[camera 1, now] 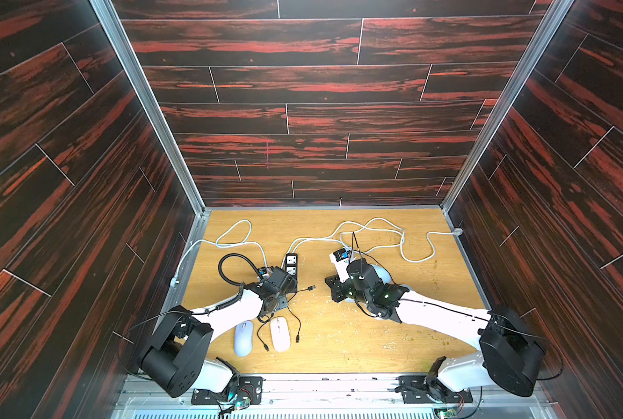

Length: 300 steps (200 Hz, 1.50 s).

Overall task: Unplug the wireless mouse
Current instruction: Place the plug at the center of the board, then adjust the socket at the center of the board.

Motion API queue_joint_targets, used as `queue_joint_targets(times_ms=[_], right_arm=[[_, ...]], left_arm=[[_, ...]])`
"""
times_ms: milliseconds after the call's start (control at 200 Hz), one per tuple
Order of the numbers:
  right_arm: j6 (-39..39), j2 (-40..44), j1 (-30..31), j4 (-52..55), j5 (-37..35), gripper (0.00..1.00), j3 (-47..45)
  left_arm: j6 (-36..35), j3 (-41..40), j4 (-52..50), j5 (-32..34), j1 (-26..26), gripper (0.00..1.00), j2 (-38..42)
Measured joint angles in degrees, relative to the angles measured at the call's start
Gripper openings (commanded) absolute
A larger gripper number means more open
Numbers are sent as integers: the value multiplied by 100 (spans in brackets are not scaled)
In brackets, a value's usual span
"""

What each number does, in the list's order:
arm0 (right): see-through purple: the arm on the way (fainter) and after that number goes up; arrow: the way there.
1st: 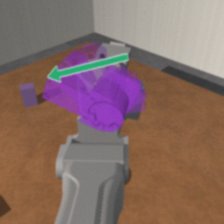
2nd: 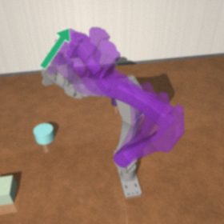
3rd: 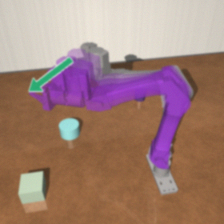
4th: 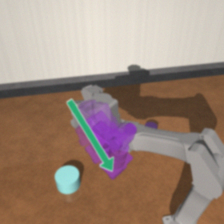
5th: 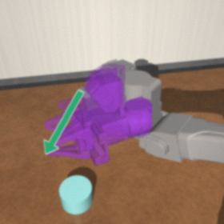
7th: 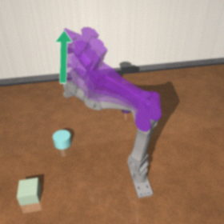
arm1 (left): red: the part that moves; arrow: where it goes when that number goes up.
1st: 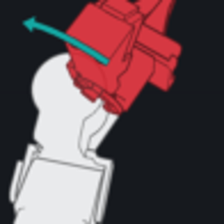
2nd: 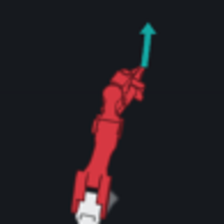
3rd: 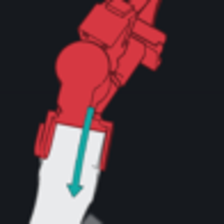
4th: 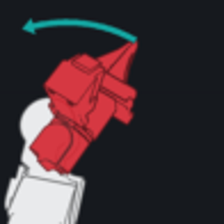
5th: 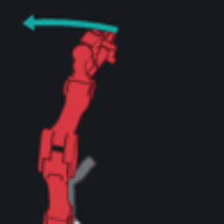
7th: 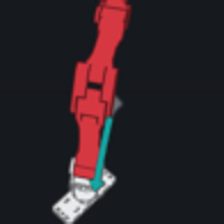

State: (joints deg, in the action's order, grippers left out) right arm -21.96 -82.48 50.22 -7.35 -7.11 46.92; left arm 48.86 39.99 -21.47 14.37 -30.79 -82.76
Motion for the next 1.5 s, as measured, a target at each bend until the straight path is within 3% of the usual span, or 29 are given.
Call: queue_joint_targets(times_ms=[115,316,471,666,742,902,1067,1253,1503], right_arm=[[-15,0,0,2,9,10,-7],[-37,13,0,0,20,10,-42],[-74,339,0,61,-33,10,-160],[-76,610,-9,87,-144,10,-160],[-76,610,-9,127,-160,10,-160],[-79,680,-9,216,-203,10,-188],[-79,828,-9,363,-286,10,-262],[-79,903,-9,450,-328,10,-315],[-103,988,-9,542,-396,10,-350]], left_arm=[[33,0,57,-4,0,68,-66],[28,33,9,90,-4,68,-24],[-111,87,-96,262,-4,70,446],[-654,634,55,118,-4,92,466],[-807,955,50,90,-4,95,162],[-1016,1432,44,15,-4,92,-680],[-1156,1764,-57,-4,-4,82,-1333],[-1292,2107,-109,2,2,65,-1740],[-1300,2321,-96,-44,72,56,-2140]])
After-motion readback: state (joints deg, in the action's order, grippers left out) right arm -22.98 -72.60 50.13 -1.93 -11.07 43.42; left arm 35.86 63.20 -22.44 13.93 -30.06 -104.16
